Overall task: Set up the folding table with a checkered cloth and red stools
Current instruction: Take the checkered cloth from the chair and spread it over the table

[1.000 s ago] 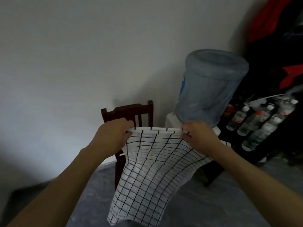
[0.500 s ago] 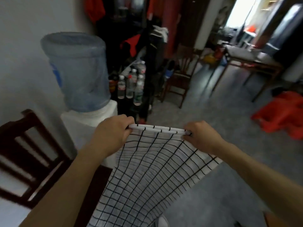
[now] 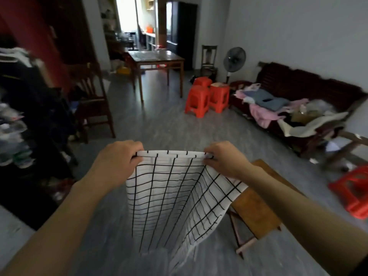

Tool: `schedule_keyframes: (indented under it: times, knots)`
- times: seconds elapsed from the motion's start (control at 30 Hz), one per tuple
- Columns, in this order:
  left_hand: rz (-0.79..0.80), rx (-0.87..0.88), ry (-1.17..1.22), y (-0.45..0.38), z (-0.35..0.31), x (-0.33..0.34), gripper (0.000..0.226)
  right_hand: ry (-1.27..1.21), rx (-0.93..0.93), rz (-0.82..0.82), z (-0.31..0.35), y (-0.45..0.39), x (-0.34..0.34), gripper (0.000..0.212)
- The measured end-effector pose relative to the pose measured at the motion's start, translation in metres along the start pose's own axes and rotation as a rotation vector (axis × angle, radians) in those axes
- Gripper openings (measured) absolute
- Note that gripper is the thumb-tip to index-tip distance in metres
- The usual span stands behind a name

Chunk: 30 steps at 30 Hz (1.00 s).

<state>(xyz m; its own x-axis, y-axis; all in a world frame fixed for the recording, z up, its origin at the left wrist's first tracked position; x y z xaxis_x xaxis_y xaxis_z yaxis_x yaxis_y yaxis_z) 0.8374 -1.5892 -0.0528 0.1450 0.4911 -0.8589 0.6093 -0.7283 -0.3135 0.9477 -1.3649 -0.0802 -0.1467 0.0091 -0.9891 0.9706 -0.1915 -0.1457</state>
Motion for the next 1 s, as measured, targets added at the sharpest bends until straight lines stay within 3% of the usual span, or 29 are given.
schedule_keyframes:
  times: [0.13, 0.27, 0.43, 0.5, 0.57, 0.7, 1.0]
  knots:
    - [0.036, 0.106, 0.020, -0.023, -0.106, 0.058, 0.014, -0.017, 0.067, -0.020, -0.095, 0.087, -0.004, 0.030]
    - [0.099, 0.192, 0.036, -0.035, -0.199, 0.115, 0.012, -0.037, 0.113, 0.008, -0.177, 0.170, 0.002, 0.012]
    - [0.190, 0.283, 0.082, -0.048, -0.289, 0.169, 0.013, -0.085, 0.230, -0.025, -0.244, 0.258, -0.006, 0.014]
    - [0.210, 0.319, 0.083, -0.052, -0.317, 0.185, 0.013, -0.085, 0.274, -0.026, -0.263, 0.282, -0.003, 0.005]
    - [0.230, 0.365, 0.065, -0.054, -0.342, 0.200, 0.011, -0.129, 0.313, -0.046, -0.278, 0.302, -0.005, 0.016]
    - [0.269, 0.439, 0.090, -0.057, -0.377, 0.224, 0.009, -0.214, 0.349, -0.163, -0.288, 0.314, -0.021, 0.028]
    - [0.298, 0.609, 0.149, -0.084, -0.393, 0.245, 0.010, -0.173, 0.329, -0.156, -0.282, 0.256, -0.025, 0.015]
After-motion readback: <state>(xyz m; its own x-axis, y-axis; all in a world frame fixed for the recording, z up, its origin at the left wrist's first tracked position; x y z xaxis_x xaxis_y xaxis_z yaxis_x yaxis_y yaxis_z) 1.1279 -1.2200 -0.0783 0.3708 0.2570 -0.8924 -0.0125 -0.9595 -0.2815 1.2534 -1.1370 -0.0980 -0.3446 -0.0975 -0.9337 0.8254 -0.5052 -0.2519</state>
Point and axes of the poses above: each hand's wrist, its own y-axis away from the middle knuckle, its own x-axis out of the palm, z = x × y, the point moved 9 cm from there along -y, towards the middle knuckle, and after that the axes turned 11 degrees about y, right-handed, at the moved point
